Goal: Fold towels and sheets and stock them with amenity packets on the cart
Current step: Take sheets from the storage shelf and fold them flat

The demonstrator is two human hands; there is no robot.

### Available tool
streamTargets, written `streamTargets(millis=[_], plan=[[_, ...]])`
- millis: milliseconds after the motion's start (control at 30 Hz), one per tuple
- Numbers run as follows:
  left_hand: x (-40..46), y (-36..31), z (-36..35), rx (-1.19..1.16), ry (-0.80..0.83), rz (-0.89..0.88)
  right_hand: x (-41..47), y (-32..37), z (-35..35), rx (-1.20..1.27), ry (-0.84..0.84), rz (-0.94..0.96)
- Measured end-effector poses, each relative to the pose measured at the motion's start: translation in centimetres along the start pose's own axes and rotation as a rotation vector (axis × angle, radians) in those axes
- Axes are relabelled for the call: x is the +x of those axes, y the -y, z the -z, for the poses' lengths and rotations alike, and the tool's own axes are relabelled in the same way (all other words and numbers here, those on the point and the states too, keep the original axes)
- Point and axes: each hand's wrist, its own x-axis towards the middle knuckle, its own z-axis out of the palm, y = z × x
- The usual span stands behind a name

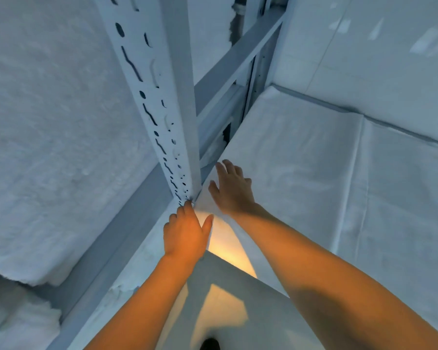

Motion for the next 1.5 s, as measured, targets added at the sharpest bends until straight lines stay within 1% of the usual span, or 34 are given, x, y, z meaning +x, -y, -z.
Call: streamTargets(millis=[67, 133, 233, 367, 400, 467, 500, 567, 633, 667, 733, 867, 900, 933, 967, 1033, 1100, 1200, 1233, 1333, 1367, 1500], plan=[[0.7, -0.3, -0.3, -0.172, 0.024, 0.077, 1.4, 0.6, -0.2, -0.023, -0.009, -0.044], [1.3, -0.6, -0.5, -0.266, 0.024, 0.119, 2.7, 1.1, -0.3, -0.028, -0.034, -0.094], [1.4, -1.5, -0.6, -0.257, 0.009, 0.111, 4.5, 1.5, -0.1, 0.011, -0.05, -0.192], [1.1, -2.7, -0.6, -0.26, -0.039, 0.049, 7.1, 1.5, 0.8, 0.048, -0.019, -0.324], [1.0, -2.8, -0.5, -0.275, -0.055, 0.031, 7.7, 1.4, 0.9, 0.039, -0.013, -0.336], [0.7, -3.0, -0.4, -0.337, -0.071, 0.001, 8.6, 0.9, 1.3, -0.053, 0.005, -0.333], [0.6, -2.9, -0.3, -0.398, -0.066, 0.017, 8.9, 0.8, 1.5, -0.098, 0.025, -0.338], [1.1, -2.4, 0.0, -0.62, -0.031, 0.133, 9.6, 0.5, 1.8, -0.14, 0.088, -0.357], [1.9, -1.7, 0.5, -0.848, 0.058, 0.303, 10.0, 0.4, 2.1, -0.155, 0.151, -0.359], [2.3, -1.3, 0.8, -0.899, 0.102, 0.354, 9.9, 0.3, 2.2, -0.144, 0.178, -0.363], [3.1, -0.3, 1.0, -0.85, 0.198, 0.324, 9.5, 0.0, 2.1, -0.125, 0.224, -0.372], [3.3, 0.0, 1.7, -0.56, 0.487, 0.215, 7.6, -0.4, 0.7, -0.193, 0.226, -0.356], [3.2, -0.3, 1.9, -0.523, 0.527, 0.193, 7.5, -0.4, 0.5, -0.192, 0.226, -0.362], [2.9, -0.7, 1.6, -0.513, 0.521, 0.163, 7.5, -0.4, 0.5, -0.179, 0.223, -0.375], [2.6, -1.3, 1.4, -0.493, 0.478, 0.133, 7.7, -0.3, 0.7, -0.171, 0.209, -0.376], [1.5, -2.5, 1.0, -0.362, 0.344, 0.071, 9.1, -0.2, 1.1, -0.197, 0.137, -0.344], [0.6, -3.3, 0.5, -0.235, 0.224, 0.014, 10.5, -0.3, 2.0, -0.149, 0.029, -0.368], [-0.7, -4.0, 0.1, -0.101, 0.093, -0.065, 11.2, -0.7, 3.5, -0.104, 0.037, -0.369], [-1.1, -4.2, 0.1, -0.067, 0.065, -0.094, 11.4, -1.1, 3.8, -0.155, 0.066, -0.345], [-2.4, -5.1, 1.0, -0.012, 0.047, -0.142, 11.6, -2.6, 5.2, -0.168, 0.108, -0.357], [-2.8, -5.4, 1.4, 0.0, 0.042, -0.152, 11.4, -3.0, 5.8, -0.173, 0.099, -0.344], [-4.7, -8.0, 3.2, 0.006, 0.009, -0.206, 10.4, -5.0, 9.0, -0.066, 0.043, -0.351]])
